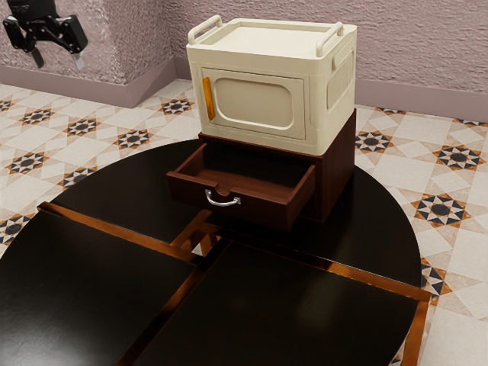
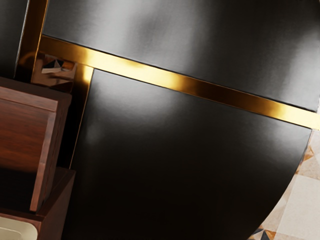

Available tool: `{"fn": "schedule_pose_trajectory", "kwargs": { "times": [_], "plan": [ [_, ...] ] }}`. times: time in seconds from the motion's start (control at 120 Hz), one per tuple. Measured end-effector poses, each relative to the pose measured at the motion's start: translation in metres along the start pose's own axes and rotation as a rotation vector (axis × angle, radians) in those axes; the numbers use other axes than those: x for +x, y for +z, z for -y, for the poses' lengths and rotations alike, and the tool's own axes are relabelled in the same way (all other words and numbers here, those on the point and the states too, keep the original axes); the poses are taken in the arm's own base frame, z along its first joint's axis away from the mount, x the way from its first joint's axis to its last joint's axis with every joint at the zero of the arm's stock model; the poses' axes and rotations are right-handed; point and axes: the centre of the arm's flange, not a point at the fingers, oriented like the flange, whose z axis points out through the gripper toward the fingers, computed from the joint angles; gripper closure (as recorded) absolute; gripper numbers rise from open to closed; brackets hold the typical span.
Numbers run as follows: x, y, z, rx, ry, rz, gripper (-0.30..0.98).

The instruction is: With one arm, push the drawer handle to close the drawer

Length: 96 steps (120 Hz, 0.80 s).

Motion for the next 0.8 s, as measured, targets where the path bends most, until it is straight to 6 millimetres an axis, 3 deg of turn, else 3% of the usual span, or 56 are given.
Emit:
{"fn": "schedule_pose_trajectory", "kwargs": {
  "times": [0.192, 0.208, 0.275, 0.308, 0.342, 0.433, 0.533, 0.642, 0.742, 0.775, 0.8],
  "plan": [
    [0.0, -0.004, 0.013, 0.006, 0.017, -0.011, 0.02],
    [-0.001, -0.013, 0.012, 0.008, 0.021, -0.028, 0.02],
    [-0.028, -0.098, 0.007, 0.006, 0.056, -0.178, 0.02],
    [-0.035, -0.112, 0.003, 0.009, 0.072, -0.197, 0.02],
    [-0.032, -0.108, -0.003, 0.016, 0.085, -0.181, 0.02],
    [-0.008, -0.069, -0.027, 0.019, 0.12, -0.103, 0.02],
    [-0.007, -0.061, -0.069, -0.015, 0.203, -0.081, 0.02],
    [-0.025, -0.066, -0.12, -0.052, 0.318, -0.058, 0.02],
    [-0.057, -0.055, -0.157, -0.101, 0.431, 0.012, 0.02],
    [-0.074, -0.05, -0.155, -0.127, 0.456, 0.039, 0.03],
    [-0.08, -0.04, -0.129, -0.137, 0.426, 0.061, 0.03]
  ]
}}
